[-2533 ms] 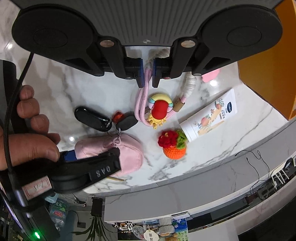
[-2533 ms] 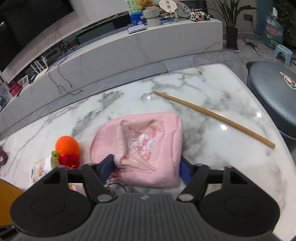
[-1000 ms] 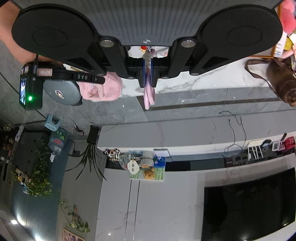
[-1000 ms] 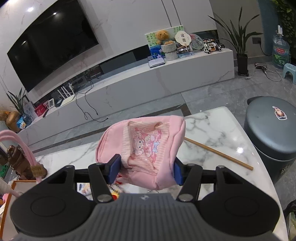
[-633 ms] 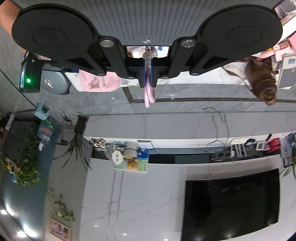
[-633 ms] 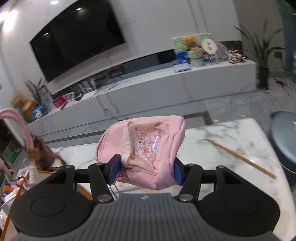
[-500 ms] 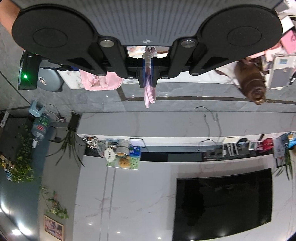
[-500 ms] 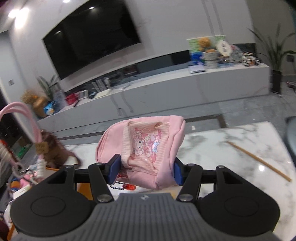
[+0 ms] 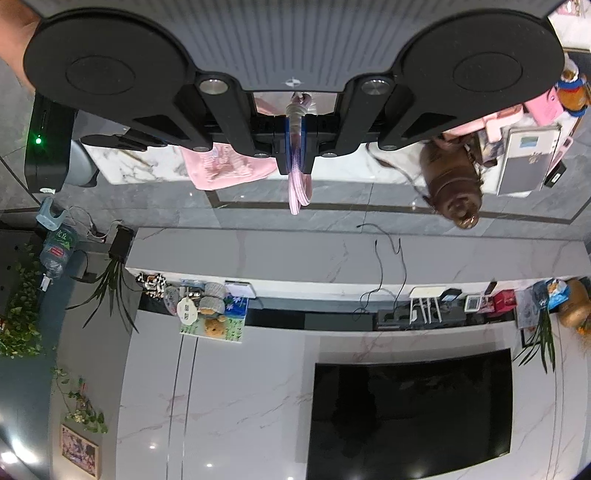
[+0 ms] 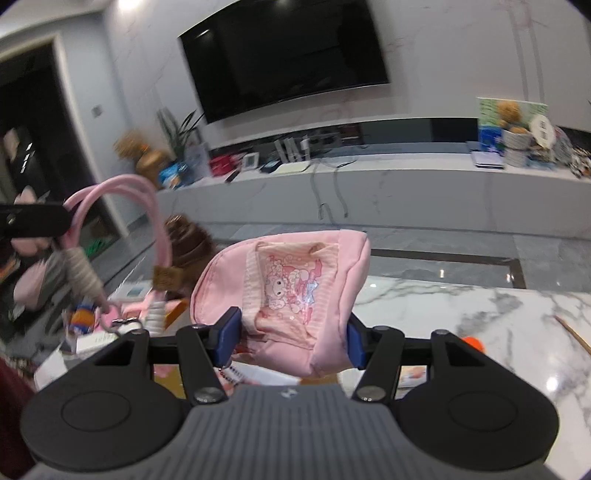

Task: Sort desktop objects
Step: 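Carry the pink teether with the left gripper while the right carries the pink bag to the box, then lower the teether and bag into the storage box and open both grippers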

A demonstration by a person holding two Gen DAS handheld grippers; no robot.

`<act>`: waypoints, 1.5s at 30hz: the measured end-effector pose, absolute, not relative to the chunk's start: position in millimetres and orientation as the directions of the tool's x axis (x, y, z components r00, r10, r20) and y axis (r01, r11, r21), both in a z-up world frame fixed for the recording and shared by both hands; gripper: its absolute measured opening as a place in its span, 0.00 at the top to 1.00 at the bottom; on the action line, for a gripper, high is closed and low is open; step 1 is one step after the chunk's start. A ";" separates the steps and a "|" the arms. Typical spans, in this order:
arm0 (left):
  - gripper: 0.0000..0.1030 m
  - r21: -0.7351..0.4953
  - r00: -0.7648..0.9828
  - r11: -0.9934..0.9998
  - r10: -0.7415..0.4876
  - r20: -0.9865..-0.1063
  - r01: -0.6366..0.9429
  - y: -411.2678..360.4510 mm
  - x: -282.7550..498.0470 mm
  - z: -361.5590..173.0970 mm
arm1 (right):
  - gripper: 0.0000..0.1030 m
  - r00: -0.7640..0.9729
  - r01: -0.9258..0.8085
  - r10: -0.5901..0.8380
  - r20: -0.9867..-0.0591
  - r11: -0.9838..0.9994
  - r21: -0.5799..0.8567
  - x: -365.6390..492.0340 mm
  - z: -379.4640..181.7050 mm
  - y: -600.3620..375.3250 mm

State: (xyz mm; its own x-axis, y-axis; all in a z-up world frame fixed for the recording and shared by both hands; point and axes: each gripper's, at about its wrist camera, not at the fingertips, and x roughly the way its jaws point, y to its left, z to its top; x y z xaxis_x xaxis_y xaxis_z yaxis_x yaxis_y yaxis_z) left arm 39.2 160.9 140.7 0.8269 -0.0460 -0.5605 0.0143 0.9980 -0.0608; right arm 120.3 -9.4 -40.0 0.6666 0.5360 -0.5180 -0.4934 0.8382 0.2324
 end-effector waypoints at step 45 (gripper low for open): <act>0.95 -0.028 0.550 0.999 -0.032 -0.835 0.015 214.2 110.6 11.1 | 0.40 0.517 -0.618 0.388 -0.763 0.786 -0.019 133.3 -120.8 99.2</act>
State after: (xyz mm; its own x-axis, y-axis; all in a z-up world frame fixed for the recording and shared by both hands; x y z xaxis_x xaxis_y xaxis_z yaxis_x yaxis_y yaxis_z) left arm 110.6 214.2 11.1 0.5496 -0.0315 -0.8348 0.0150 0.9995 -0.0279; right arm 133.3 99.2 -120.8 0.5167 0.3876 -0.7634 -0.6178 0.7861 -0.0190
